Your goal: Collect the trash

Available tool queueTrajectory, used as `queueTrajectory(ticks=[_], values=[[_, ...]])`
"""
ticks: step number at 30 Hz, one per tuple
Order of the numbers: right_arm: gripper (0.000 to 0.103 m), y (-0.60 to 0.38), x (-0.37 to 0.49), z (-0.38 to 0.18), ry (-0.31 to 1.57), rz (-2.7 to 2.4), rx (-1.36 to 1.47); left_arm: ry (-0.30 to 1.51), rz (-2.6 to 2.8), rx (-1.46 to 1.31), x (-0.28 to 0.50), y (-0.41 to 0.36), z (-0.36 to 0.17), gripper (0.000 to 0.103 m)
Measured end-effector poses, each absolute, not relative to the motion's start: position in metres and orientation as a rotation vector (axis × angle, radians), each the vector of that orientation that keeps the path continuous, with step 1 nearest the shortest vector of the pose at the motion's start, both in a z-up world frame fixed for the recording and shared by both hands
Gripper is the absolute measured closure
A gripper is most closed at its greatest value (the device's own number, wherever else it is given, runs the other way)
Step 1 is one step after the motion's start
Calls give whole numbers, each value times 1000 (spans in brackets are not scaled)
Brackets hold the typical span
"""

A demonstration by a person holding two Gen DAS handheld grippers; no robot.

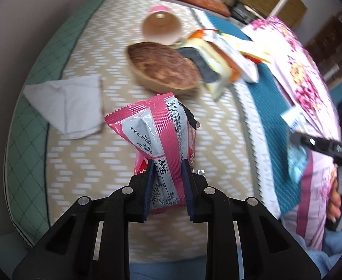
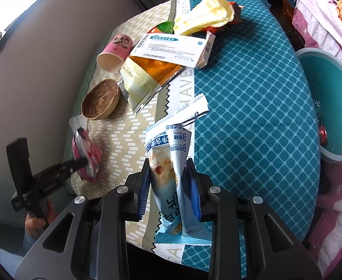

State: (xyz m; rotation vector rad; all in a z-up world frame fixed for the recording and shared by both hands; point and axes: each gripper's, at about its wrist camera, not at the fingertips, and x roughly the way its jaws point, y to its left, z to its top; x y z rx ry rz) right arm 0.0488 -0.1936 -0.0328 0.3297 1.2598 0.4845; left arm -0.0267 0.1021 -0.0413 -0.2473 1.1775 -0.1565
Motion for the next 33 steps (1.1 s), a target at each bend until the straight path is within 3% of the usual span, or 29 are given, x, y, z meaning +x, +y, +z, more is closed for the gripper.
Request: queueTrajectory(ticks=[21, 33], values=[[75, -300, 66, -6, 1106, 332, 514, 1099, -420, -53, 56, -39, 1, 79], [75, -402, 87, -1, 999, 134, 597, 1104, -584, 54, 111, -163, 1, 78]])
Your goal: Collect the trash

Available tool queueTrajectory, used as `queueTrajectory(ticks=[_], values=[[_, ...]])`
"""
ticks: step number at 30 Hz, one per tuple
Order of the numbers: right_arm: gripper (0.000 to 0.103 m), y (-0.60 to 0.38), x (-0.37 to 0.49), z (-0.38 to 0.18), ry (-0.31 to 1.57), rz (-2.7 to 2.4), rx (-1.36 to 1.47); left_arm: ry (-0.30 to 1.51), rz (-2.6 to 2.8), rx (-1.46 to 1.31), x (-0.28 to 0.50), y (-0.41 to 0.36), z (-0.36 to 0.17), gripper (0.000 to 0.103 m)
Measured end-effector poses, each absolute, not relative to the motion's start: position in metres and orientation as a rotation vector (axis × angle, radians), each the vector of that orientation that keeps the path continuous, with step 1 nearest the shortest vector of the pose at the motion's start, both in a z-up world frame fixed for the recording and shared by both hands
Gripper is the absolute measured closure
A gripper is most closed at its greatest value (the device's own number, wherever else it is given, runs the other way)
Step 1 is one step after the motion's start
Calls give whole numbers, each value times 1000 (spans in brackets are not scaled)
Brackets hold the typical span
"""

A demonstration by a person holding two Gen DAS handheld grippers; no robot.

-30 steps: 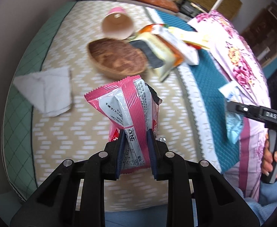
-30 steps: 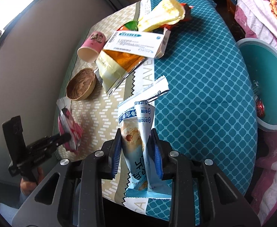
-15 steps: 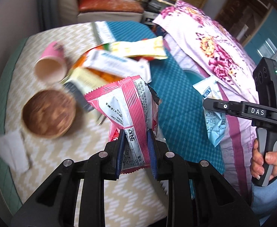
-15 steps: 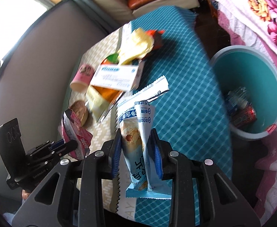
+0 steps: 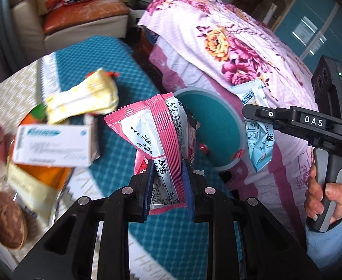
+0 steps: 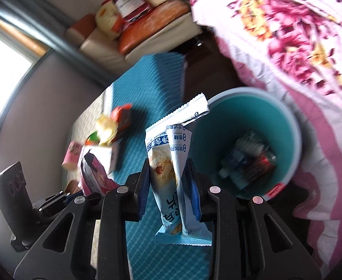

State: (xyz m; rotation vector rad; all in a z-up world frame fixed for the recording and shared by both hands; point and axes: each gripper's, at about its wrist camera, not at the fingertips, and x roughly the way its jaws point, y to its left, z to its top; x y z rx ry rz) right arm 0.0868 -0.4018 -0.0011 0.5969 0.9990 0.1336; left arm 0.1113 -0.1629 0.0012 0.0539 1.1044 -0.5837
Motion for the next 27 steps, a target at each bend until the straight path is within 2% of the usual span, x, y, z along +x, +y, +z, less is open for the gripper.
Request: queueTrajectory(ticks=[13, 27], values=[[74, -461, 101, -27, 1011, 22, 613, 1126, -665, 164, 148, -264, -23, 78], [74, -476, 115, -45, 1035, -2, 620, 1173, -668, 206, 170, -293, -48, 78]])
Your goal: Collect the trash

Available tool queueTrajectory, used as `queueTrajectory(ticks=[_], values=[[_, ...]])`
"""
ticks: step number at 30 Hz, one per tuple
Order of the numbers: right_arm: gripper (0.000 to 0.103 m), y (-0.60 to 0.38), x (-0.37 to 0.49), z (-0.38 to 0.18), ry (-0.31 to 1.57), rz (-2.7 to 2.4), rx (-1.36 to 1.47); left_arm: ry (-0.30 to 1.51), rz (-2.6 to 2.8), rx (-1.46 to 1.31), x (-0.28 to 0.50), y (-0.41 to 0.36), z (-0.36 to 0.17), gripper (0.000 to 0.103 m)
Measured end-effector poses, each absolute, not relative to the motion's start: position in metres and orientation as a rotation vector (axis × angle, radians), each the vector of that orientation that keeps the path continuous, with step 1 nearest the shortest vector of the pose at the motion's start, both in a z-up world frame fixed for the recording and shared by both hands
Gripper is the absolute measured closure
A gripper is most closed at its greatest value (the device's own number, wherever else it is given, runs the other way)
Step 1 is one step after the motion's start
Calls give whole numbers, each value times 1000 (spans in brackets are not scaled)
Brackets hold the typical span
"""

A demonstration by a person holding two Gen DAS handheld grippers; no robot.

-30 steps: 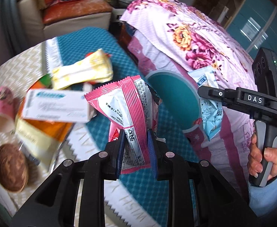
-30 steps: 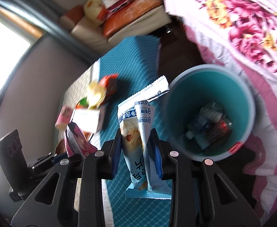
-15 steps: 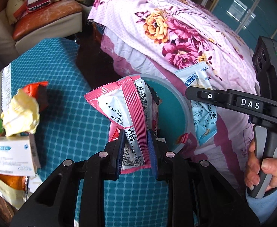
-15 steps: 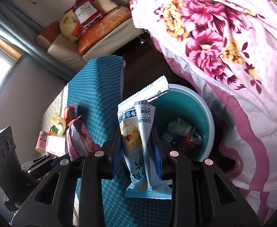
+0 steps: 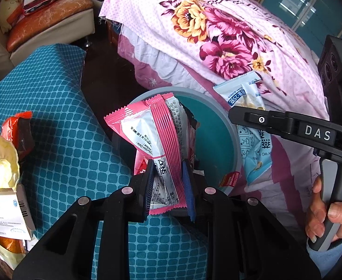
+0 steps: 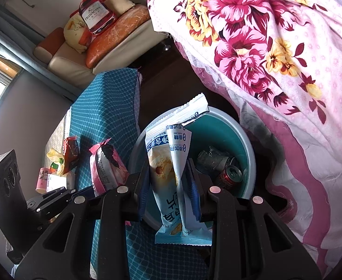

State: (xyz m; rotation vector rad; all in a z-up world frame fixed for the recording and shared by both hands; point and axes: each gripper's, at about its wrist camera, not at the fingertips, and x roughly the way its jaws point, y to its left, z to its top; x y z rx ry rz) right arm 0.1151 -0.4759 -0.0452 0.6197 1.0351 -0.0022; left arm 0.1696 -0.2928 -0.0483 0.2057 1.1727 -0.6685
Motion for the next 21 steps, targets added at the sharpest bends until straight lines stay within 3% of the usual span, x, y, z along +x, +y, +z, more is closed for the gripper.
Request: queueTrajectory(ticks=[7, 9, 11, 21], values=[[74, -479, 115, -47, 1035, -18, 627, 1149, -659, 231, 173, -295, -47, 62], [74, -480, 115, -47, 1034, -20, 627, 1138, -647, 232, 173, -293, -44, 35], [74, -479, 115, -46, 1033, -21, 624, 1108, -628, 233, 171, -290, -41, 24], [74, -471, 118, -47, 1056, -18, 601, 1129, -612, 189, 166, -265, -33, 20]])
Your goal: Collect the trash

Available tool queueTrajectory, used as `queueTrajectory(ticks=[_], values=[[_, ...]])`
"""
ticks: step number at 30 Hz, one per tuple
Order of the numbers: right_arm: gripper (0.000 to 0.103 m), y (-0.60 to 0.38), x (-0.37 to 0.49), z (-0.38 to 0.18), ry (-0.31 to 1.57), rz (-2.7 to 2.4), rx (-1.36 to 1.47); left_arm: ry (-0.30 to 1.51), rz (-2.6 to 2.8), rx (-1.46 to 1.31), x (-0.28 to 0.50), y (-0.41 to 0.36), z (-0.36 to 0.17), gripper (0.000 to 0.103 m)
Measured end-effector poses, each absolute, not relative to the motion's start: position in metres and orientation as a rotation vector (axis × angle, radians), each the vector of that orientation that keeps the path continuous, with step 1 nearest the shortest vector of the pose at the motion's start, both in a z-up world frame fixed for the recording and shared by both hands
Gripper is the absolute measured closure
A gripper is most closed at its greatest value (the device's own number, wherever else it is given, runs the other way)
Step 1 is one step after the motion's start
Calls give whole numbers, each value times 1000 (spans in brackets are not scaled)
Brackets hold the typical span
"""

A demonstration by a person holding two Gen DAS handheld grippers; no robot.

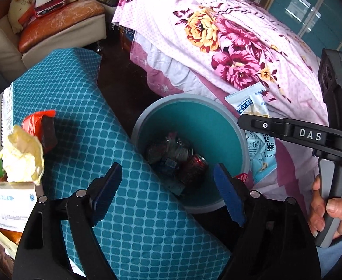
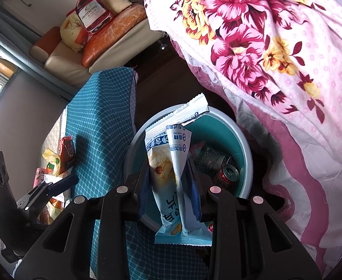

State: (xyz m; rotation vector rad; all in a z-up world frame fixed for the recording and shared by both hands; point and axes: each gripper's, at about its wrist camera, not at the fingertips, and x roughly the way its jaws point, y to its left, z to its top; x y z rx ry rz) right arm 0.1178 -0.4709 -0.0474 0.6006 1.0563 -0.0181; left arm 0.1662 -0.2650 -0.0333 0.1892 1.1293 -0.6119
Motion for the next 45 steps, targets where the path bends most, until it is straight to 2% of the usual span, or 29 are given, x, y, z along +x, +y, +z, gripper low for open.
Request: queueTrajectory(ticks=[3, 5, 8, 10, 16, 22, 45], values=[[74, -466, 121, -49, 1067, -16, 592, 1136, -596, 169, 164, -252, -34, 12], [70, -461, 123, -50, 1074, -16, 582, 1136, -587, 152, 162, -244, -34, 11], [56, -452, 127, -49, 1088, -28, 539, 1154, -582, 127, 161, -233, -36, 11], [43, -447, 129, -48, 1093, -30, 532, 1169, -575, 112, 161, -226, -37, 11], [26, -434, 126, -43, 1094, -41, 504, 1195, -544, 86, 156, -204, -42, 11], [21, -412, 118, -33, 1086, -32, 418, 1200, -521, 56, 148, -177, -42, 11], [21, -254, 129, 4, 1180, 218, 160, 1144, -353, -83, 113, -10, -22, 10]])
